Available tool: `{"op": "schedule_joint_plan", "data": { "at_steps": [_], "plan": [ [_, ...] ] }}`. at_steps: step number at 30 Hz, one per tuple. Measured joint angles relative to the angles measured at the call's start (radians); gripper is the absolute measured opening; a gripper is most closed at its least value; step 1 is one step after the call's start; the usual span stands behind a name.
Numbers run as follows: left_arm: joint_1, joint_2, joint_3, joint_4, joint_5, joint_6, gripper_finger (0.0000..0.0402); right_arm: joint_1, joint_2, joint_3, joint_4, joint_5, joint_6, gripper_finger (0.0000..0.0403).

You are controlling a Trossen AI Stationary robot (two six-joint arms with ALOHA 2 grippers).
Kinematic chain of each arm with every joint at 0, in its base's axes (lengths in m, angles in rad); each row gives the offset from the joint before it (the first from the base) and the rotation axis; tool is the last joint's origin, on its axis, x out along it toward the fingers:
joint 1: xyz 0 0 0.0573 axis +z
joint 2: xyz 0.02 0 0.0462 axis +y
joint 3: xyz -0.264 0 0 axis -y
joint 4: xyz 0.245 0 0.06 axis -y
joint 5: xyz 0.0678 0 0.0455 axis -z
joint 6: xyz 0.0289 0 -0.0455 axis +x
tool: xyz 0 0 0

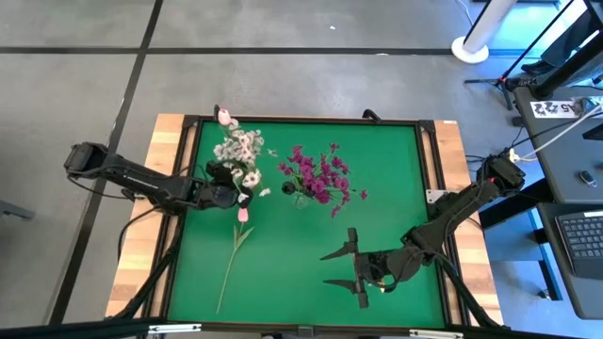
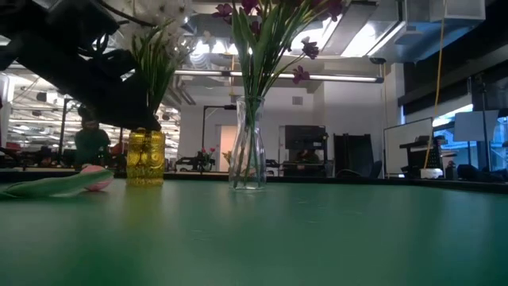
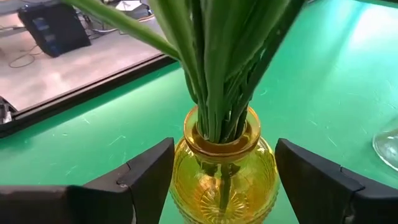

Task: Sort flowers into vase by color
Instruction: Move the yellow vase to the middle left of the table

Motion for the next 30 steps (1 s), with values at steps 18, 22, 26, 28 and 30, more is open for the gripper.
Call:
{"op": "schedule_joint_plan", "data": {
  "at_steps": [18,22,26,28,30],
  "plan": [
    [-0.025,-0.007,0.036,-0.176,0.128,-0.048,0.034,0.0,0.0,0.0,-0.001,0.0,0.0,0.0246],
    [-0.025,-0.007,0.088,-0.338,0.147,-0.102,0.034,0.0,0.0,0.0,-0.001,0.0,0.0,0.0246],
    [-0.054,-0.007,0.155,-0.479,0.143,-0.151,0.034,0.0,0.0,0.0,-0.001,0.0,0.0,0.0246],
    [-0.082,-0.007,0.189,-0.503,0.133,-0.156,0.034,0.0,0.0,0.0,-0.001,0.0,0.0,0.0246],
    [-0.115,-0.008,0.219,-0.508,0.114,-0.154,0.034,0.0,0.0,0.0,-0.001,0.0,0.0,0.0246]
  ]
}}
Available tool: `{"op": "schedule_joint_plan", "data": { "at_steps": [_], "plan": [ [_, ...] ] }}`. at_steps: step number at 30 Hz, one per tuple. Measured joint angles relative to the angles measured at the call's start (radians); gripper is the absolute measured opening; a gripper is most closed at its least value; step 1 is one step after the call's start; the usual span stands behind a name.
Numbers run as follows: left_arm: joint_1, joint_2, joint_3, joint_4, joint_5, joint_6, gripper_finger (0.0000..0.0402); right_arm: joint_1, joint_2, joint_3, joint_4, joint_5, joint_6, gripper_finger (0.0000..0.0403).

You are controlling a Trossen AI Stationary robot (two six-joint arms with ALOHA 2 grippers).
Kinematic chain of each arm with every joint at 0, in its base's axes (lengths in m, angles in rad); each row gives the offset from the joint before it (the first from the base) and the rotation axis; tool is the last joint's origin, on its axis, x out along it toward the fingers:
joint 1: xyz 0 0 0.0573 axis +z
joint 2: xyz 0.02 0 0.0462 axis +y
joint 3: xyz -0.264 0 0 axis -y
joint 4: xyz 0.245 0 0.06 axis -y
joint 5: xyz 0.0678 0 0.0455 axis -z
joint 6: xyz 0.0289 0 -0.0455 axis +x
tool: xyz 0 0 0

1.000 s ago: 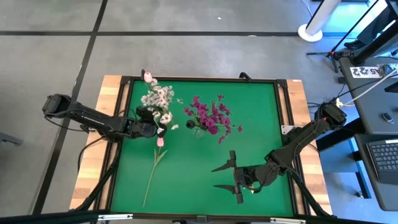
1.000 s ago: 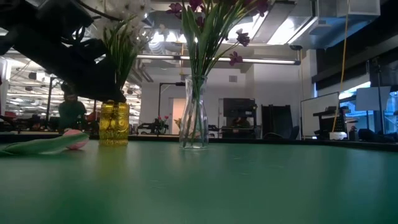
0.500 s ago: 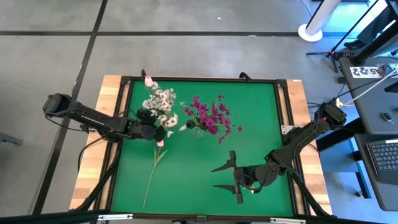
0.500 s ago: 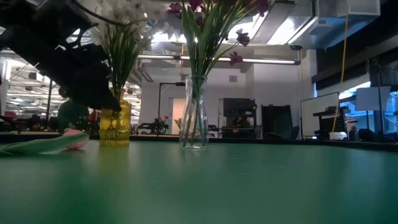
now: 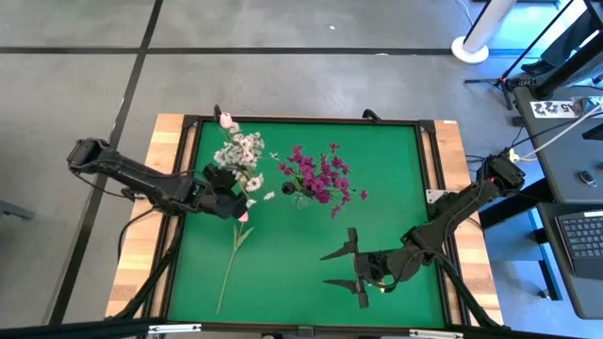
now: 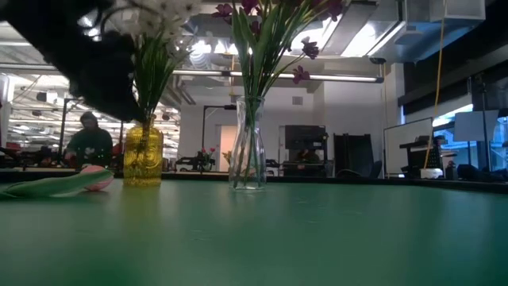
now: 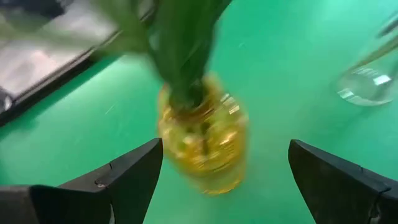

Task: Sort flowers into vase by color
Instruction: Move the yellow vase to the middle left of the table, then put the pink tulip into the yellow vase

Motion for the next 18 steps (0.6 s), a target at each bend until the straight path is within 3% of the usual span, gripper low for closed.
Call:
{"op": "schedule_joint_plan", "data": {
  "at_steps": [18],
  "plan": [
    [-0.294,0.0,0.206,-0.044,-0.108,0.013,0.034,0.0,0.0,0.0,0.0,0.0,0.0,0.0246]
  ]
}}
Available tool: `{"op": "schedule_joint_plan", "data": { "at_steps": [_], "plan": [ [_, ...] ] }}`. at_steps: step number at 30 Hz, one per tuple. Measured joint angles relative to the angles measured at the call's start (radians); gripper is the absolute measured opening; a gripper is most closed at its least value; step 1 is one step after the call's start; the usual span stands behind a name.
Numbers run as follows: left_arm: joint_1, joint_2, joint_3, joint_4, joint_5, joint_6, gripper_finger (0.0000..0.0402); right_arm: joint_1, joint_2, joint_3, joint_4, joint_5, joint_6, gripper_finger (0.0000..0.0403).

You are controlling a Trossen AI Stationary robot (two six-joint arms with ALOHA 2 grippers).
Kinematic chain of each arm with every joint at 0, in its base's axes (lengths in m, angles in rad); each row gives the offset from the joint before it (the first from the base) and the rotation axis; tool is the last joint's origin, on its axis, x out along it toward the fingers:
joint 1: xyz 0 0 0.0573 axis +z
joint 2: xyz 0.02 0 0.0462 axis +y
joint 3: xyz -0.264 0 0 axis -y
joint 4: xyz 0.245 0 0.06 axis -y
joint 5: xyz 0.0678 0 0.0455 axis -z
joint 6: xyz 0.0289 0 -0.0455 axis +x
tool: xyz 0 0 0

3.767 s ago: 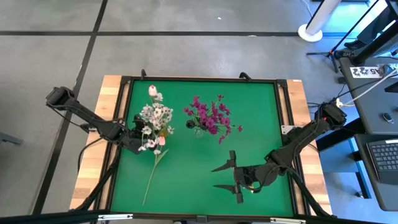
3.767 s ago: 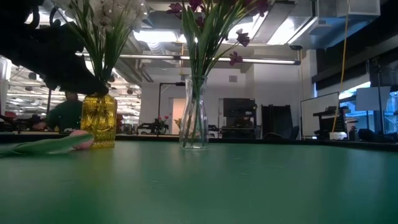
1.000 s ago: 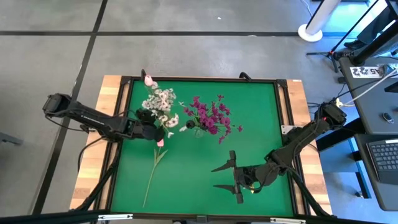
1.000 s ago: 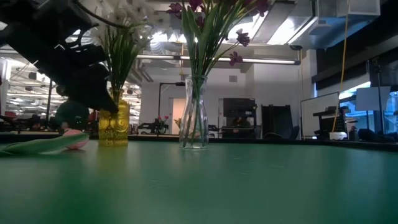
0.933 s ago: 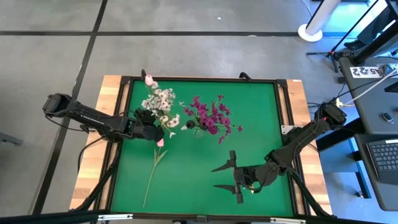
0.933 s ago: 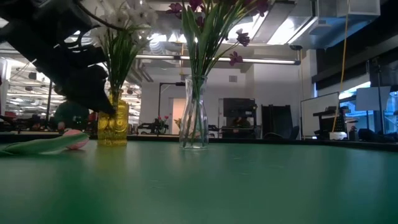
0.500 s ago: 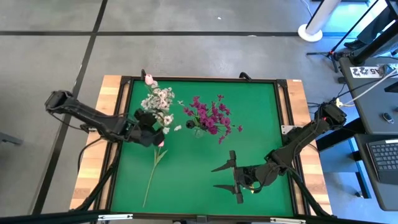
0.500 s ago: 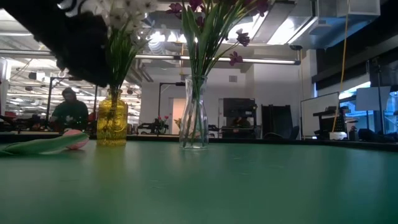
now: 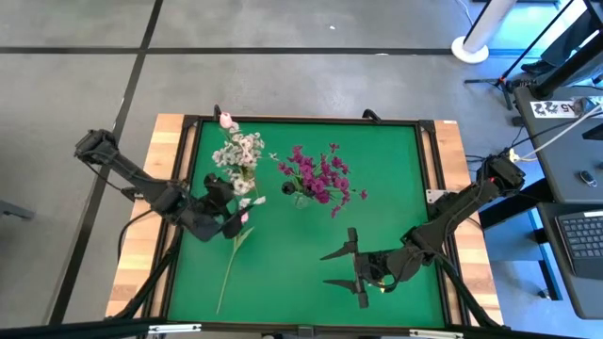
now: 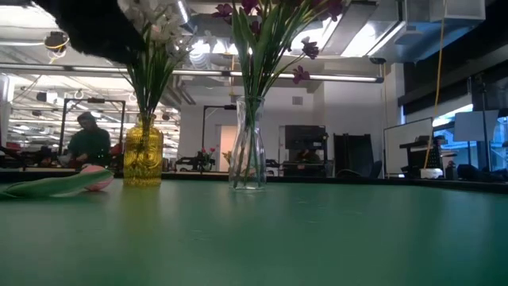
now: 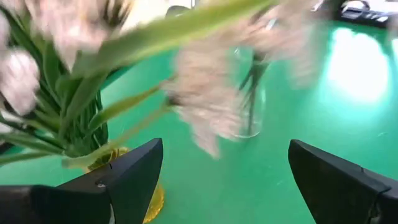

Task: Sort flowers into vase by color
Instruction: Put the pink tulip into the yellow vase

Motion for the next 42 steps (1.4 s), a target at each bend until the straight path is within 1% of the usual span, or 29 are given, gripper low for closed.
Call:
{"op": "schedule_joint_plan", "data": {
  "at_steps": [2,5,7,9,12,16,18,20,22,26,32,37,40,42],
  "plan": [
    [-0.03,0.0,0.02,-0.013,-0.018,0.0,0.034,0.0,0.0,0.0,0.0,0.0,0.0,0.0246],
    [-0.074,-0.001,0.038,-0.031,-0.009,-0.018,0.034,0.0,0.0,0.0,0.0,0.0,0.004,0.0246],
    [-0.11,0.0,0.039,-0.032,0.035,-0.051,0.034,0.001,0.0,0.0,0.0,0.0,0.005,0.0246],
    [-0.151,0.0,0.039,-0.047,0.105,-0.116,0.034,0.001,0.0,0.0,0.0,0.0,0.005,0.0246],
    [-0.22,0.003,0.039,-0.133,0.217,-0.268,0.034,0.001,0.0,0.0,0.0,0.0,0.006,0.0246],
    [-0.324,0.024,0.034,-0.295,0.29,-0.531,0.034,0.001,0.0,0.0,0.0,0.0,0.007,0.0246],
    [-0.356,0.045,0.019,-0.351,0.342,-0.653,0.034,0.001,0.0,0.0,0.004,0.0,0.007,0.0246],
    [-0.377,0.075,-0.001,-0.361,0.395,-0.761,0.034,0.001,0.0,0.0,0.008,0.0,0.007,0.0246],
    [-0.389,0.114,-0.021,-0.332,0.418,-0.85,0.034,0.001,0.0,0.0,0.008,0.0,0.007,0.0246],
    [-0.388,0.211,-0.047,-0.212,0.447,-0.925,0.034,0.001,0.0,0.0,0.008,0.0,0.007,0.0246],
    [-0.329,0.351,-0.047,-0.069,0.449,-0.928,0.034,0.001,0.0,0.0,0.008,0.0,0.007,0.0246],
    [-0.256,0.453,-0.047,-0.05,0.517,-0.929,0.034,0.0,0.0,0.0,0.007,0.0,0.007,0.0246],
    [-0.218,0.491,-0.044,-0.043,0.56,-0.924,0.034,0.0,0.0,0.0,0.007,0.0,0.006,0.0246],
    [-0.203,0.509,-0.035,-0.044,0.57,-0.921,0.0339,0.0,0.0,0.0,0.006,0.0,0.006,0.0246]
  ]
}}
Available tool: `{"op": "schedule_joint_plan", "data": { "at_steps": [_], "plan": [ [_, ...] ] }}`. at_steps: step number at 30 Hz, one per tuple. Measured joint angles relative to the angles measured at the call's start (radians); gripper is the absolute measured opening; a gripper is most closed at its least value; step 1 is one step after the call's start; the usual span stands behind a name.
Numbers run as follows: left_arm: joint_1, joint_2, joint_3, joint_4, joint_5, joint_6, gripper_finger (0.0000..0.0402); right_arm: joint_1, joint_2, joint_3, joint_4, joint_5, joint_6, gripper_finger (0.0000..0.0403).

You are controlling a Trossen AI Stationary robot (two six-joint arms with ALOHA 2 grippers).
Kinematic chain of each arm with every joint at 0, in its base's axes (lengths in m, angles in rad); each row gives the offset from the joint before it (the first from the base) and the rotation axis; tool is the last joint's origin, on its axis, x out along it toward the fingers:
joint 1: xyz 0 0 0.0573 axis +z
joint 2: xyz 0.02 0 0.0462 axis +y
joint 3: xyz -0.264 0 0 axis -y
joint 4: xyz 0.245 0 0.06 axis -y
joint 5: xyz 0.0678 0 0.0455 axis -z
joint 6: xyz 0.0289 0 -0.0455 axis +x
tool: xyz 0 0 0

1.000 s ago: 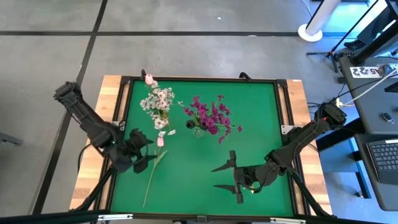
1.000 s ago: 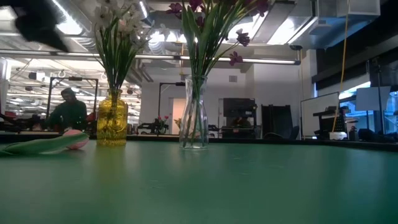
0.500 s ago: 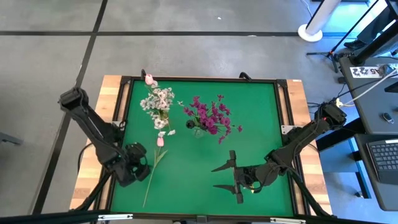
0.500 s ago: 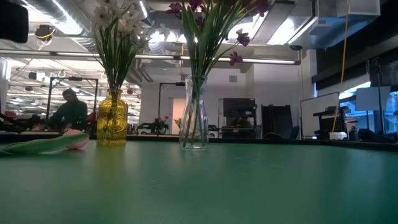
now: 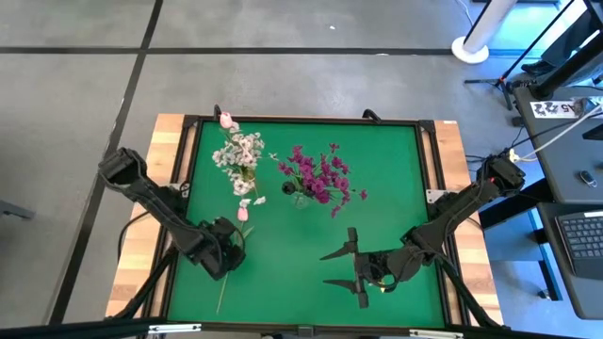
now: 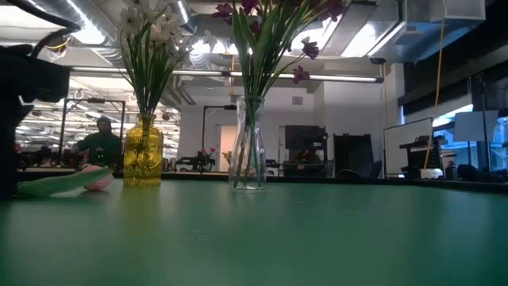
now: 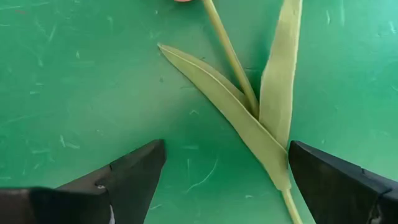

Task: Sort flowers into vase by color
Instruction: Put the pink tulip into the yellow vase

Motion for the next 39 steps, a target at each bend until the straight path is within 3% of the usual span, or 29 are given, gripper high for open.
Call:
{"op": "schedule_joint_plan", "data": {
  "at_steps": [8,26,32,39],
  "plan": [
    [0.037,0.025,0.061,-0.004,0.014,0.046,0.0308,0.0,0.0,0.0,-0.007,0.0,0.0,0.0246],
    [0.103,0.024,0.063,-0.043,0.106,0.12,0.0198,0.0,0.0,0.0,-0.008,0.0,-0.001,0.0246],
    [0.102,0.023,0.064,-0.079,0.165,0.13,0.0134,0.0,0.0,0.0,-0.008,0.0,-0.001,0.0246],
    [0.088,0.022,0.077,-0.094,0.19,0.181,0.0028,0.0,0.0,0.0,-0.008,0.0,-0.002,0.0246]
  ]
}}
